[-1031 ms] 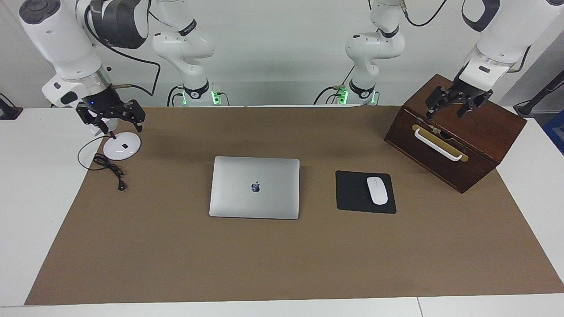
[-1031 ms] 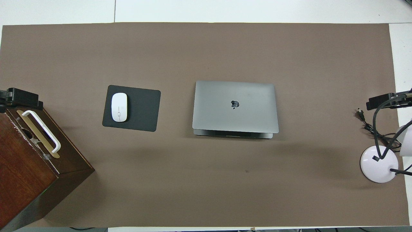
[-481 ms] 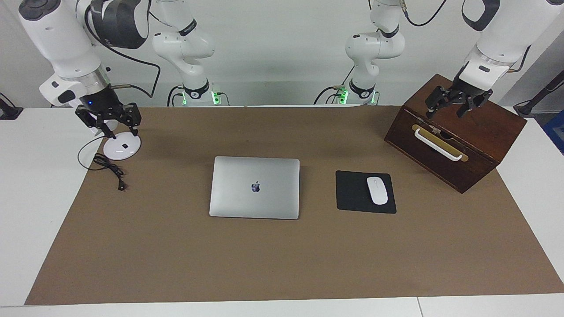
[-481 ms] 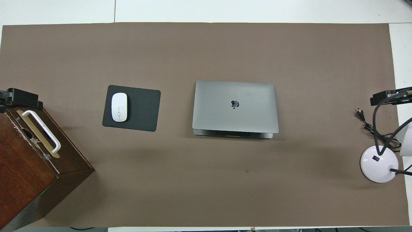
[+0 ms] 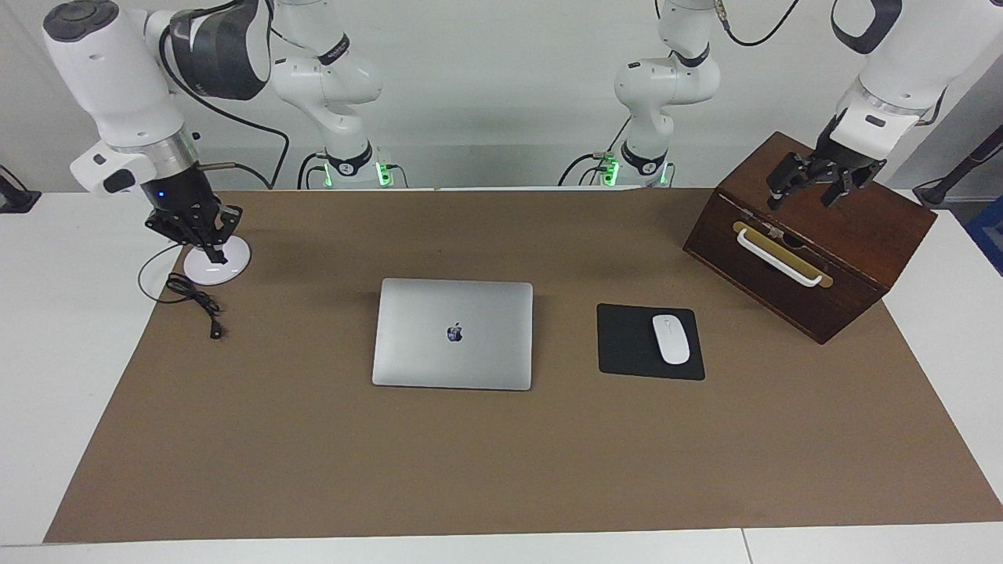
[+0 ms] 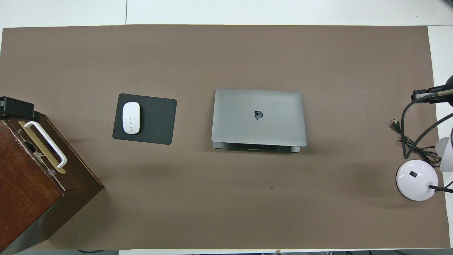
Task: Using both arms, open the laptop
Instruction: 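Move the right gripper toward the laptop while the left gripper approaches too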
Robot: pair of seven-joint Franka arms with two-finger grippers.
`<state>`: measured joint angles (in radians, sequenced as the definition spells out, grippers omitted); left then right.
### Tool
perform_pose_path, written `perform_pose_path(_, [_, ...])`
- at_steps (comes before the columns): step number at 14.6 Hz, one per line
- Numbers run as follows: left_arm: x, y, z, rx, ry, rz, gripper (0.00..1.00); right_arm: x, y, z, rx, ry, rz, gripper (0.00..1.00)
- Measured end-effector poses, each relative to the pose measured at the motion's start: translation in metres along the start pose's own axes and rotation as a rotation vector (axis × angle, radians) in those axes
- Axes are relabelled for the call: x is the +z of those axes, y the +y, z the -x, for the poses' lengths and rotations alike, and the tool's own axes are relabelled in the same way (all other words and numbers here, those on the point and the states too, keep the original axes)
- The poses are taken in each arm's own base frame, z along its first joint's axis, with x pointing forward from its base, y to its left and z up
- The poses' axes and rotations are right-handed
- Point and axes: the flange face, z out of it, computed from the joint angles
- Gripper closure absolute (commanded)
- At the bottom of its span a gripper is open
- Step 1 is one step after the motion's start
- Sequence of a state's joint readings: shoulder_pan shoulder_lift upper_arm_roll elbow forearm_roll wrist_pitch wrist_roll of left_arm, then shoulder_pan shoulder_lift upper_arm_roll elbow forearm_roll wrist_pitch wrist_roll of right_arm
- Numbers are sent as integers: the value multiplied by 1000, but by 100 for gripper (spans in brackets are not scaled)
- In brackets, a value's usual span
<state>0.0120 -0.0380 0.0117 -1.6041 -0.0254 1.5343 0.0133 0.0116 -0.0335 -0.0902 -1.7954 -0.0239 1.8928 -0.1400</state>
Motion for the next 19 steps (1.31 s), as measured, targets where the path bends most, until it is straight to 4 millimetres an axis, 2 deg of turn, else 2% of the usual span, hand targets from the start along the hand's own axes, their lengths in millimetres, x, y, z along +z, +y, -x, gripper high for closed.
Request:
perform_pose_path(1, [0, 0, 0, 0, 0, 0, 100, 7, -6, -4, -10, 10, 0, 100])
perform_pose_path(5, [0, 0, 0, 1, 2, 0, 100, 55, -22, -5, -7, 31, -49, 100])
perform_pose_path(7, [-1, 0, -1, -19, 7, 0, 100, 67, -22, -2, -5, 30, -51, 100])
perform_pose_path(8, [-2, 1, -2, -32, 21, 0, 100, 69, -22, -1, -4, 29, -51, 89])
perform_pose_path(9, [-3, 2, -4, -36, 37, 0, 100, 69, -22, -1, -4, 30, -52, 59])
perform_pose_path(10, [-5, 3, -6, -36, 60, 0, 100, 68, -22, 0, -3, 31, -52, 36])
perform_pose_path(11, [-6, 5, -10, -33, 89, 1, 100, 67, -22, 0, -3, 32, -52, 15])
perform_pose_path(12, [-4, 7, -14, -29, 118, 1, 100, 67, -22, 0, -3, 32, -52, 0])
perform_pose_path(16, [28, 17, -20, -19, 178, 11, 100, 77, -28, 4, -2, 26, -67, 0])
perform_pose_path(19, [53, 31, -9, -5, 215, 40, 100, 91, -55, 11, 27, 45, -96, 0])
